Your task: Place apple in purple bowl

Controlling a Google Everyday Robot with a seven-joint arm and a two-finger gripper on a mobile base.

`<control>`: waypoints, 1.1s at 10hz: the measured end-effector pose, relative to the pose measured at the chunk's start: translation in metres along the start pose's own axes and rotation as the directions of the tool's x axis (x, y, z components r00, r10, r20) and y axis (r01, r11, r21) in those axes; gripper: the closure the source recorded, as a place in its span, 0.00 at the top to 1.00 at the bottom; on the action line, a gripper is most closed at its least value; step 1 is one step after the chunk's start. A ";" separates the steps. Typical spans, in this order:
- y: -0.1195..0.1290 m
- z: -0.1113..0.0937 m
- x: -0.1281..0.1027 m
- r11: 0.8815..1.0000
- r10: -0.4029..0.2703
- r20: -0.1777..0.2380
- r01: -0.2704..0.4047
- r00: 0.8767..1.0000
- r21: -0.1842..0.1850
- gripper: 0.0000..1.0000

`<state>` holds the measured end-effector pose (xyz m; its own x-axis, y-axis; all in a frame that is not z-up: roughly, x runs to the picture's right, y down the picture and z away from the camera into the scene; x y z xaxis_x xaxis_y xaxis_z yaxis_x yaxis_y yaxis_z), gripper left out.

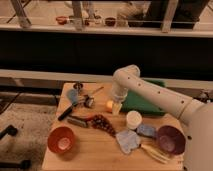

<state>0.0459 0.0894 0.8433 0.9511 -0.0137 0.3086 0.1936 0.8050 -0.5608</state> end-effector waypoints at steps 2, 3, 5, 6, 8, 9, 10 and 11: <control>-0.001 0.008 -0.001 1.000 0.001 0.010 -0.001 1.000 -0.010 0.80; -0.001 0.011 -0.001 1.000 0.001 0.013 0.000 1.000 -0.014 0.80; -0.002 0.015 -0.001 1.000 0.002 0.017 -0.001 1.000 -0.021 0.80; -0.003 0.017 -0.001 1.000 0.003 0.018 -0.003 1.000 -0.023 0.80; -0.004 0.022 0.002 1.000 0.008 0.017 -0.008 1.000 -0.028 0.80; -0.005 0.025 0.004 0.999 0.011 0.015 -0.010 1.000 -0.031 0.80; -0.005 0.027 0.005 0.999 0.014 0.014 -0.013 1.000 -0.034 0.80; -0.005 0.029 0.006 0.999 0.016 0.013 -0.015 1.000 -0.036 0.80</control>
<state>0.0440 0.1029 0.8705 0.9508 0.0064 0.3098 0.1879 0.7829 -0.5930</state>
